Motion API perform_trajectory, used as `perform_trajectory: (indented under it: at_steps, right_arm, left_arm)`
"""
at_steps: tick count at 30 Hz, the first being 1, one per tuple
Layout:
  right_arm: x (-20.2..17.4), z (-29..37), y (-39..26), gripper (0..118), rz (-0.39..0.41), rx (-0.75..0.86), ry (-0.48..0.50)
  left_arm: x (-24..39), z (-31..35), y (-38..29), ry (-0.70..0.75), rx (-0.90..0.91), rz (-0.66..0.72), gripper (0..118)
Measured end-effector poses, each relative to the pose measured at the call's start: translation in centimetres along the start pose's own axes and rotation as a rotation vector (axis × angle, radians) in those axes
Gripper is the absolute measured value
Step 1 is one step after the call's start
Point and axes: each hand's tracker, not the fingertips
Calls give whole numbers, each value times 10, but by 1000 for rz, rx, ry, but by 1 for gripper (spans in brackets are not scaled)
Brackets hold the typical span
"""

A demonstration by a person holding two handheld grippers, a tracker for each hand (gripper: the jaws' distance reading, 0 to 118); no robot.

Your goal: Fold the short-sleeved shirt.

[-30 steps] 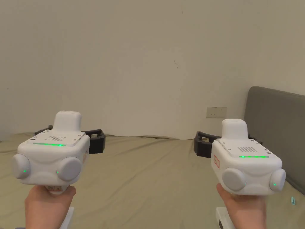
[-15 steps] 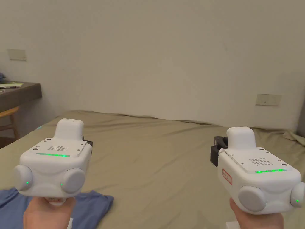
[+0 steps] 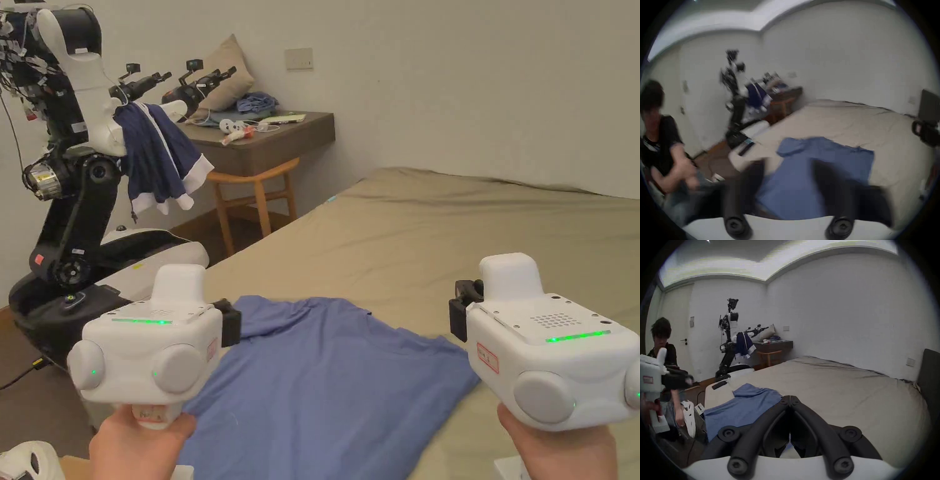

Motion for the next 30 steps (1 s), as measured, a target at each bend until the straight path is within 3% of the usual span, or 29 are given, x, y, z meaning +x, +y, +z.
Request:
perform_trajectory:
  at_steps: [1, 3, 10, 13, 15, 16, 17, 18, 21, 22, 24, 27, 29, 30]
  right_arm:
    - [8, 2, -2, 2, 15, -12, -20]
    - [26, 2, -9, 2, 63, -45, -83]
    - [98, -8, -42, 2, 47, -188, -190]
    - [118, -16, -57, 2, 45, -238, -202]
    - [127, -20, -66, 2, 24, -265, -201]
    - [131, -22, -69, 2, 14, -273, -196]
    - [134, -25, -73, 2, -3, -273, -188]
    - [135, -26, -76, 2, -34, -274, -182]
    - [136, -25, -86, 2, -94, -267, -161]
    - [135, -21, -89, 2, -104, -269, -159]
    - [136, -13, -97, 2, -126, -265, -154]
    - [144, 2, -107, 2, -141, -285, -155]
    - [153, 17, -111, 2, -165, -286, -163]
    - [160, 27, -112, 2, -194, -278, -171]
  left_arm:
    - [9, -18, -2, -66, -61, 15, 102]
    - [54, -35, -7, -146, -99, -13, 102]
    - [199, -185, -59, -303, -407, -282, 102]
    - [230, -241, -94, -382, -548, -320, 102]
    - [234, -255, -110, -368, -539, -356, 102]
    - [222, -243, -102, -394, -428, -292, 92]
    - [217, -239, -100, -401, -407, -313, 79]
    - [214, -241, -102, -423, -444, -364, 70]
    - [193, -257, -77, -378, -532, -280, 44]
    - [182, -262, -69, -378, -523, -235, 5]
    - [172, -277, -67, -289, -546, -217, 5]
    - [156, -284, -80, -383, -551, -15, 5]
    - [137, -281, -81, -500, -544, 217, 4]
    - [128, -274, -84, -633, -545, 427, 4]
